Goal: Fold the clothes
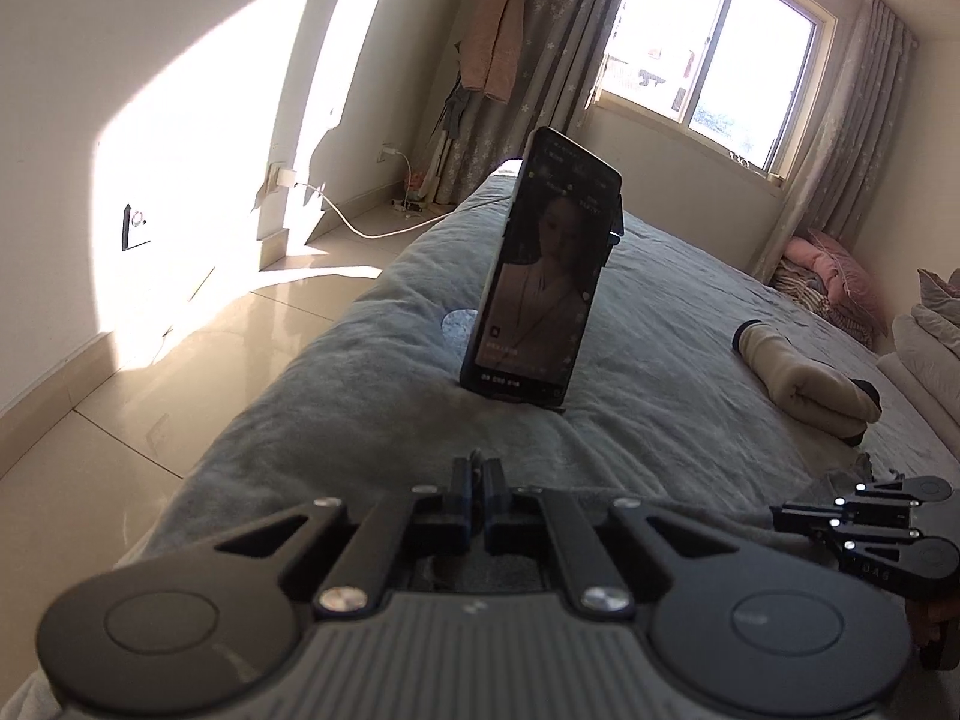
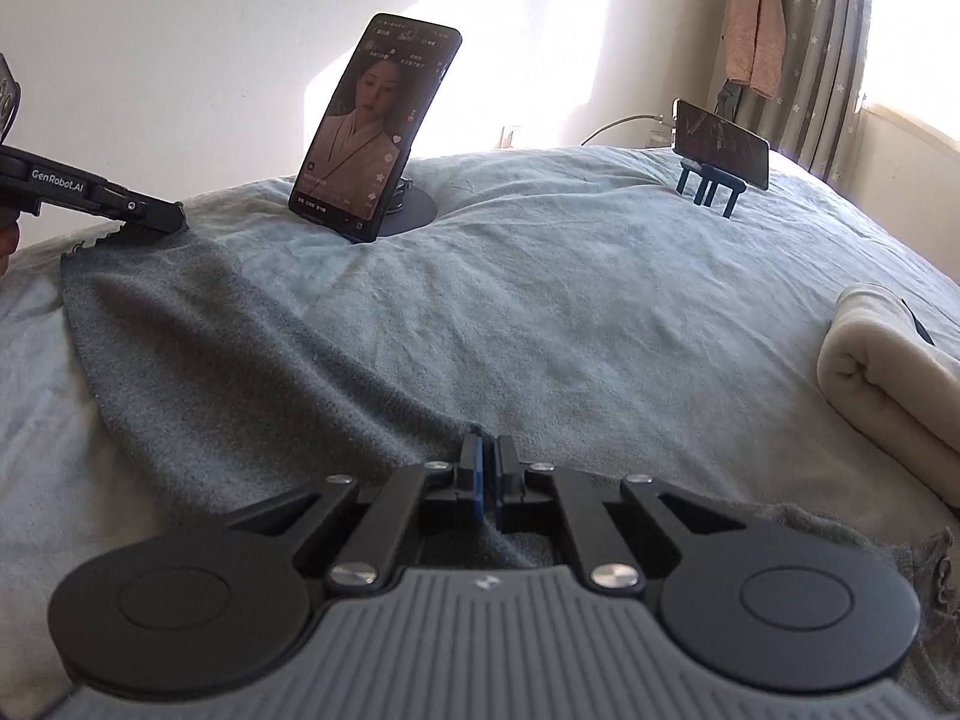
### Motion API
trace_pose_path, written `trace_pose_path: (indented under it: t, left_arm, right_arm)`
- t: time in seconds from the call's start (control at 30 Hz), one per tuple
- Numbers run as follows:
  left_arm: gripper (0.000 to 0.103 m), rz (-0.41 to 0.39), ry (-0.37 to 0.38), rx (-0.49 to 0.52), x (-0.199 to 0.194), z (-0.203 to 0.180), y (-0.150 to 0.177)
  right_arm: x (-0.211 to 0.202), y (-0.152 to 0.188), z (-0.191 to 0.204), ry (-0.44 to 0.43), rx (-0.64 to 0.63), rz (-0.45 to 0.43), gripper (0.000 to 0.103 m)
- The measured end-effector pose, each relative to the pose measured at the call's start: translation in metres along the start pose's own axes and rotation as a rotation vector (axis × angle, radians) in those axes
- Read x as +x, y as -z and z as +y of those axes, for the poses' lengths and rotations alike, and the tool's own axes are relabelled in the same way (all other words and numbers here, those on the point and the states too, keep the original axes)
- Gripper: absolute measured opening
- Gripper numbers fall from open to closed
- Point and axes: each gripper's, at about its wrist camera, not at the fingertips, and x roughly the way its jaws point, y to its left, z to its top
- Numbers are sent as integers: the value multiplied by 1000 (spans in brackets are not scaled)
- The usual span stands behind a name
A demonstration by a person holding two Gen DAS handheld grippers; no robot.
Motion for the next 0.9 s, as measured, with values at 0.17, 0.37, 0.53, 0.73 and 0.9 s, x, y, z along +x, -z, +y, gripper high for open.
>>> trace_pose_path:
  t: [0.17, 0.37, 0.53, 0.73, 0.9]
  left_arm:
    - [3, -125, -29, -31, -14, 6, -3]
    - [7, -26, -108, -43, 9, 8, -6]
    - [35, -33, -125, -80, -5, 13, -10]
    - [39, 22, -102, -110, -23, 2, -4]
    - [41, 83, -63, -104, -39, -19, 0]
  right_arm:
    - [-19, -3, 5, 141, 7, -180, 5]
    - [9, -4, 0, 159, 19, -62, 8]
    - [-8, -6, -5, 194, 58, -87, 41]
    - [-44, -3, -8, 215, 118, -55, 41]
    - [-75, 8, -7, 284, 161, -12, 41]
